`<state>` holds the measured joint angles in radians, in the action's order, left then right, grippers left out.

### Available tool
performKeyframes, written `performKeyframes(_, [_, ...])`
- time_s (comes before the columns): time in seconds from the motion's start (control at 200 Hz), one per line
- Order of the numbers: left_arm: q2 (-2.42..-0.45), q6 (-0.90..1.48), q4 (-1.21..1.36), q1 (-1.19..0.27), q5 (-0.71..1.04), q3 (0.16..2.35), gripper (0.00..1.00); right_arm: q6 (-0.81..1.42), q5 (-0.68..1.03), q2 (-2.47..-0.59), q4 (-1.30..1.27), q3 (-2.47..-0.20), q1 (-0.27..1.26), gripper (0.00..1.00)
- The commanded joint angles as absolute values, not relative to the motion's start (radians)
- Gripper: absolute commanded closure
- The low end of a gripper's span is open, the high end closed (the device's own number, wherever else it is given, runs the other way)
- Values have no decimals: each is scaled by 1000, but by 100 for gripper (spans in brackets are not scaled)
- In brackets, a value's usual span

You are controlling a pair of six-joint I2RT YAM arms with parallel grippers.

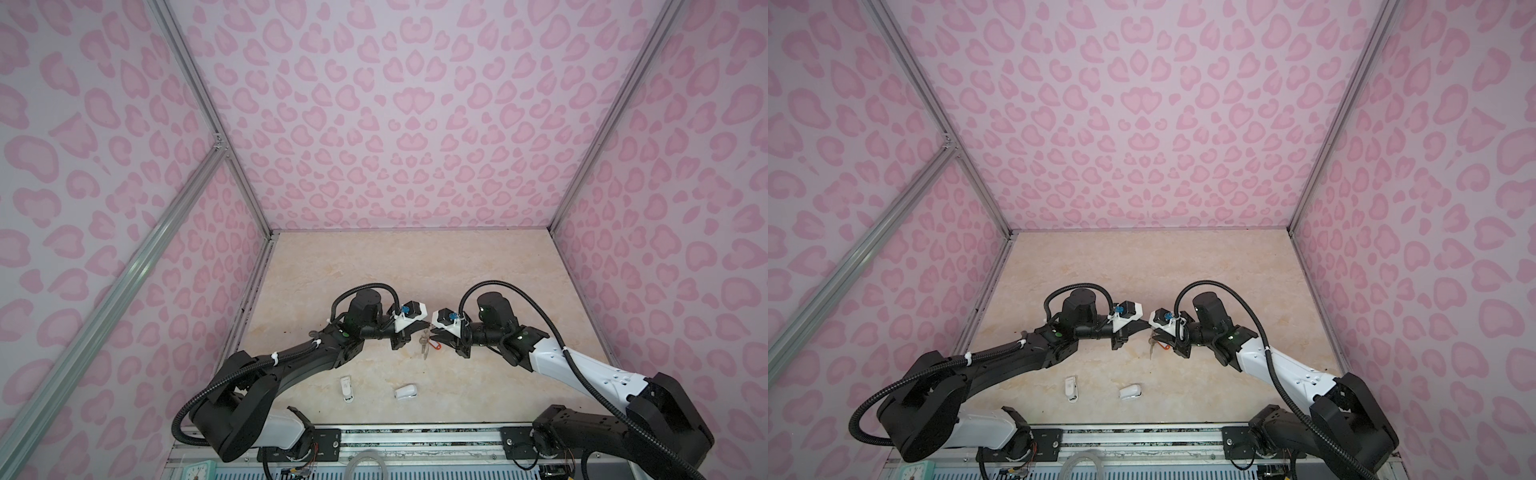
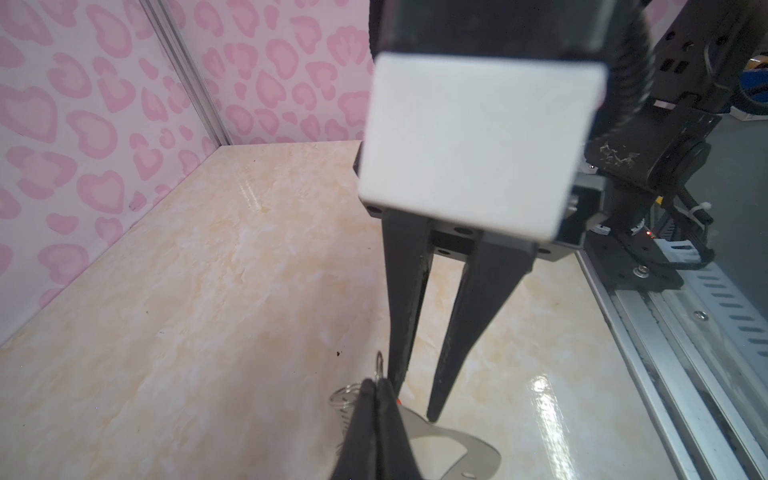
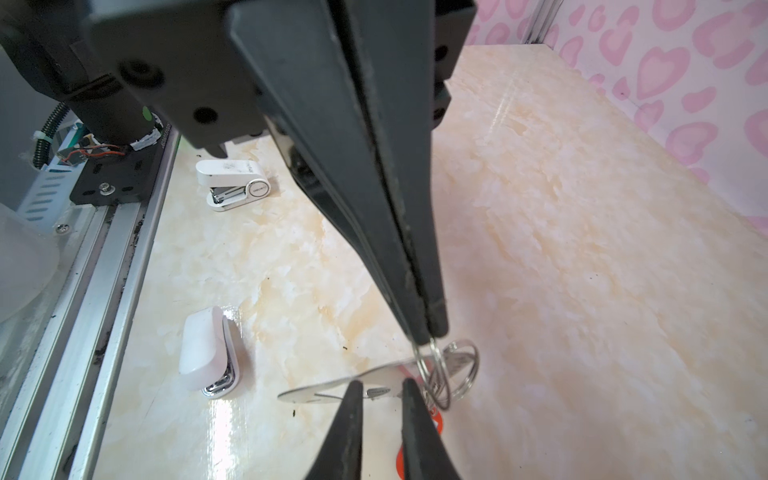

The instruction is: Put the keys on the keyring

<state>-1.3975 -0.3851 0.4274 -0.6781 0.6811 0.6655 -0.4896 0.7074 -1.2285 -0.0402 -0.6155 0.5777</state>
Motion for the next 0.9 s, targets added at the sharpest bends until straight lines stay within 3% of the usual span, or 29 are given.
performKeyframes(0.0, [-1408, -366, 490, -678, 702, 661, 97, -503, 718, -1237, -58, -624, 577, 78])
performKeyframes(0.355, [-1393, -311, 577, -672, 741, 641, 97, -504, 709, -1180, -10, -622, 553, 78])
performKeyframes(0.895, [-1316, -178, 719, -666, 790, 663, 97, -409, 712, -945, 58, -639, 512, 80])
